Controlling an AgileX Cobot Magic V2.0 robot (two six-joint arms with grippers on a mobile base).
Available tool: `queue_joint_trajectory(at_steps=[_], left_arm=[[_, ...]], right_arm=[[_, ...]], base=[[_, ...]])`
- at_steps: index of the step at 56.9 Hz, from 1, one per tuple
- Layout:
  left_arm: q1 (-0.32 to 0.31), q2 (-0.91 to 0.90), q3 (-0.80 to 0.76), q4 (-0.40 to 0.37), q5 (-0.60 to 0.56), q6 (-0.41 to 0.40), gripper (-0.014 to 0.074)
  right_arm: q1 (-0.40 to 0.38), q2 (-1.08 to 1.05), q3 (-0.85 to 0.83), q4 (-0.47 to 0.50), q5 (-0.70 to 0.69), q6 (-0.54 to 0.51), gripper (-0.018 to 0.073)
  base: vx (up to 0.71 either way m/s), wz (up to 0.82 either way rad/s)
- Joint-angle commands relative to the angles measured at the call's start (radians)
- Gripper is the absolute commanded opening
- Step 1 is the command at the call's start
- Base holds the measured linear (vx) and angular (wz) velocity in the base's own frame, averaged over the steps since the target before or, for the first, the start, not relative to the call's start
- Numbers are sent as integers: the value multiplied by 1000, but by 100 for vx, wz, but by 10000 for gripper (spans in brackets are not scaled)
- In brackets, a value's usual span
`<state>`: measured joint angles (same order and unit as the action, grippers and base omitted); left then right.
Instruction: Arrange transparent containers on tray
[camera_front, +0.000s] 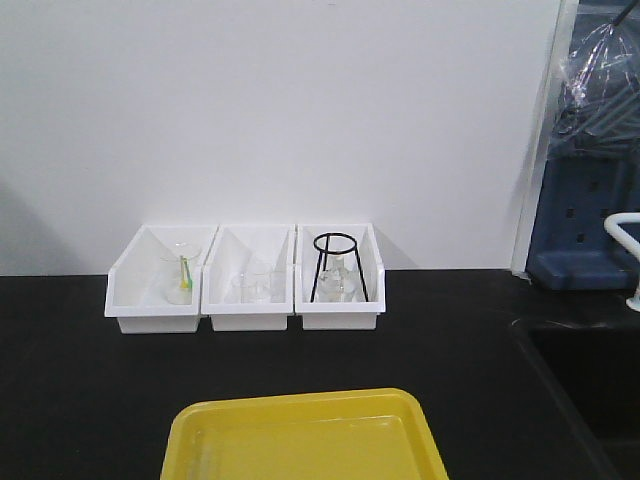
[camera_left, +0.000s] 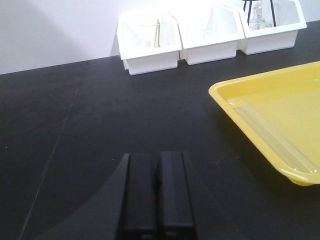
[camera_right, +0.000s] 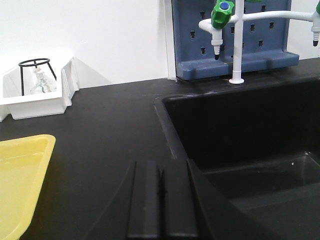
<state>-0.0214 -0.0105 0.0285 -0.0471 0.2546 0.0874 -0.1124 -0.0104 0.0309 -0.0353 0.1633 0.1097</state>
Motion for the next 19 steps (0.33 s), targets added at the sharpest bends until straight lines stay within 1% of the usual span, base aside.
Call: queue_joint_trajectory(at_steps=[1,19], left_arm=[[1,-24,36,-7,-80,-8,-8],[1,-24,36,-7,-80,-8,-8]], right_arm=[[-6,-9,9,-3,-76,-11,-11],[-6,-9,9,-3,-76,-11,-11]], base=[[0,0],[0,0]])
